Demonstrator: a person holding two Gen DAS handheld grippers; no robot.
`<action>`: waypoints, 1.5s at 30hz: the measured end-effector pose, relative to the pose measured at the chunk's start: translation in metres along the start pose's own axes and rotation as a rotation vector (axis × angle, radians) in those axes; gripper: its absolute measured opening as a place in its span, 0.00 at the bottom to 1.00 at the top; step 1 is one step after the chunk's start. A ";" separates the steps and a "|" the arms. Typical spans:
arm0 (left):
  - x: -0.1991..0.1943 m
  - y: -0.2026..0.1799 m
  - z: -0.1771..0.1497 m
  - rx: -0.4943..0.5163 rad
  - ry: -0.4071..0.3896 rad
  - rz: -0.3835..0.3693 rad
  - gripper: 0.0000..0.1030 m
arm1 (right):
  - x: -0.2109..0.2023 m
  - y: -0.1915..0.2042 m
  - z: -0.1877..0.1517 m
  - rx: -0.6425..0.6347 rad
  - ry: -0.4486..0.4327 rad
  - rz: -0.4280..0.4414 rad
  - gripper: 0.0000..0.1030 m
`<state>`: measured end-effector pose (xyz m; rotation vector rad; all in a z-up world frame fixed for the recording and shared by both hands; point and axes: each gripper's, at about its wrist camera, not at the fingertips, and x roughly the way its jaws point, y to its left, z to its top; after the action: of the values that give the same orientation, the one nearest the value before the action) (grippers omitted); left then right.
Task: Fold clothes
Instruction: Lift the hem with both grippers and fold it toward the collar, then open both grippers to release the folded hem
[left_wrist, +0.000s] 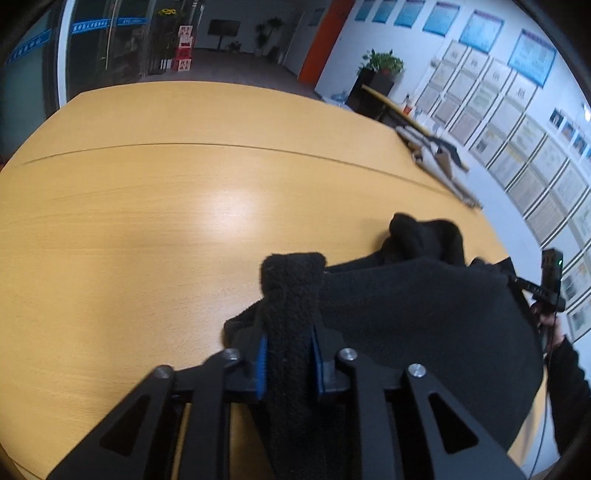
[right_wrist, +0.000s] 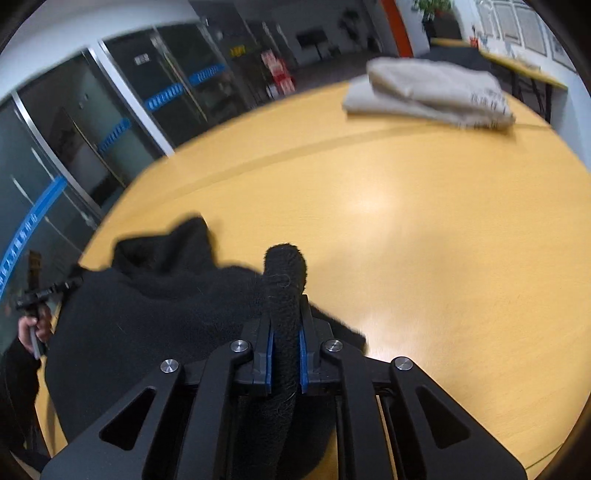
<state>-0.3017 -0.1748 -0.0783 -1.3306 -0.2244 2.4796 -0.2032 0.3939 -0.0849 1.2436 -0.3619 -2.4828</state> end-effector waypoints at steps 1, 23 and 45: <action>0.000 -0.002 0.002 0.003 -0.007 0.001 0.33 | 0.002 0.001 0.000 0.003 0.008 -0.001 0.16; -0.011 -0.008 0.013 0.029 -0.109 0.057 0.16 | 0.019 0.008 0.016 -0.079 -0.025 -0.116 0.10; 0.019 -0.095 -0.017 0.181 -0.013 0.025 0.50 | 0.066 0.116 0.033 -0.563 0.189 -0.077 0.24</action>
<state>-0.2780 -0.0795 -0.0758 -1.2505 0.0136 2.4622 -0.2456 0.2641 -0.0701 1.2376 0.4138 -2.2611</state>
